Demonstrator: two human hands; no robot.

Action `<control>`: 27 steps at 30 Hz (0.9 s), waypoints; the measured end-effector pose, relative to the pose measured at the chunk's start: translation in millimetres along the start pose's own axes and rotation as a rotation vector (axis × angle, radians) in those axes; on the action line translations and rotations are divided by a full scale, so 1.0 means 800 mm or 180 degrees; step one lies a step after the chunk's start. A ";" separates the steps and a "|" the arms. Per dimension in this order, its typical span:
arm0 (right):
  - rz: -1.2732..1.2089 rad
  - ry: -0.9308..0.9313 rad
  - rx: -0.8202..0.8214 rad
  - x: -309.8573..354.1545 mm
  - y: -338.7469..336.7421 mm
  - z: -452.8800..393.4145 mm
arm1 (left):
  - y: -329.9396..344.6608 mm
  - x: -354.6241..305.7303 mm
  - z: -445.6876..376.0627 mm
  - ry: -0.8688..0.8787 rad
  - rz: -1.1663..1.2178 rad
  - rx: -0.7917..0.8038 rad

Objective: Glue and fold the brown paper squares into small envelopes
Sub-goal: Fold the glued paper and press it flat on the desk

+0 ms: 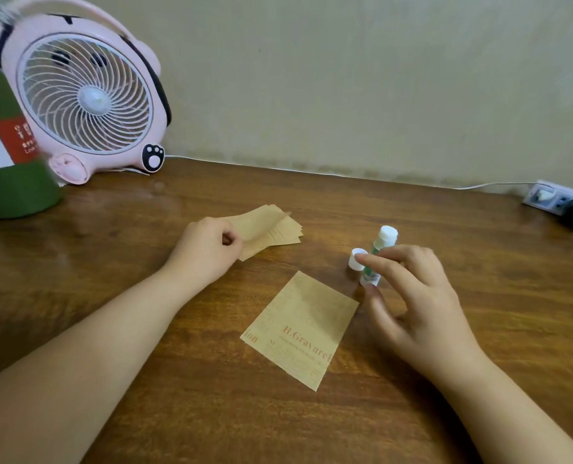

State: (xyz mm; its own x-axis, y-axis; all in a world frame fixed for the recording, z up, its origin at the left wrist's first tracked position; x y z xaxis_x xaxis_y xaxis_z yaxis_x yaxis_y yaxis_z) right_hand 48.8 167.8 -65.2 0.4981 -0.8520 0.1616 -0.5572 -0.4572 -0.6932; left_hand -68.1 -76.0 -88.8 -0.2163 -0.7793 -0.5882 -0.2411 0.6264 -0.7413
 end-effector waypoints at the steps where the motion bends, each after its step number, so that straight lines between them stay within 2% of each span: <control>1: -0.0008 -0.0004 0.0073 -0.001 0.002 0.000 | -0.002 -0.001 0.000 0.0059 -0.0100 -0.0060; 6: -0.0130 0.0049 0.0310 -0.001 0.005 0.004 | -0.020 -0.021 0.012 0.0507 -0.0693 -0.0532; 10: -0.0491 0.0354 0.0430 -0.003 0.006 0.004 | -0.057 -0.068 0.065 0.1611 -0.0991 -0.1127; 13: -0.1302 0.1051 0.0818 0.005 0.013 0.004 | -0.064 -0.095 0.119 0.2295 -0.0832 -0.1109; 14: -0.1622 0.1295 0.0920 0.010 0.016 0.005 | -0.063 -0.100 0.134 0.2325 -0.0603 -0.1001; 16: -0.2181 0.1578 0.1111 0.019 0.017 0.008 | -0.061 -0.102 0.152 0.2040 0.0021 -0.0770; 18: -0.2787 0.1821 0.1334 0.030 0.013 0.012 | -0.059 -0.095 0.161 0.1497 0.0582 -0.0642; 20: -0.2960 0.2237 0.1372 0.028 0.010 0.021 | -0.056 -0.083 0.165 0.0823 0.0974 -0.0565; 22: -0.2636 0.2548 0.1141 0.016 0.000 0.027 | -0.048 -0.075 0.174 0.0485 0.0733 -0.0451; 24: -0.2209 0.2695 0.0875 0.004 -0.009 0.032 | -0.035 -0.084 0.190 0.0921 0.0122 -0.0231; 27: -0.2113 0.2870 0.0662 -0.006 -0.016 0.036 | 0.002 -0.094 0.216 0.1409 -0.0613 0.0483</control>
State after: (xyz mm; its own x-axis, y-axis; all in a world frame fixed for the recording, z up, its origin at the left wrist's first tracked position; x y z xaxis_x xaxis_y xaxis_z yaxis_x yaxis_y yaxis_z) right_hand 72.7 185.3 -77.4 -0.0524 -0.3689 0.9280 -0.1988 -0.9068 -0.3718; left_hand 111.1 -19.8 -101.3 -0.5697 -0.7773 -0.2670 -0.1831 0.4367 -0.8808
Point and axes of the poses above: each hand's wrist, its own z-axis away from the middle knuckle, its own y-axis out of the palm, x = y × z, the point moved 5 cm from there along -z, towards the middle knuckle, and after that the axes turned 2 degrees about z, right-handed, at the moved point
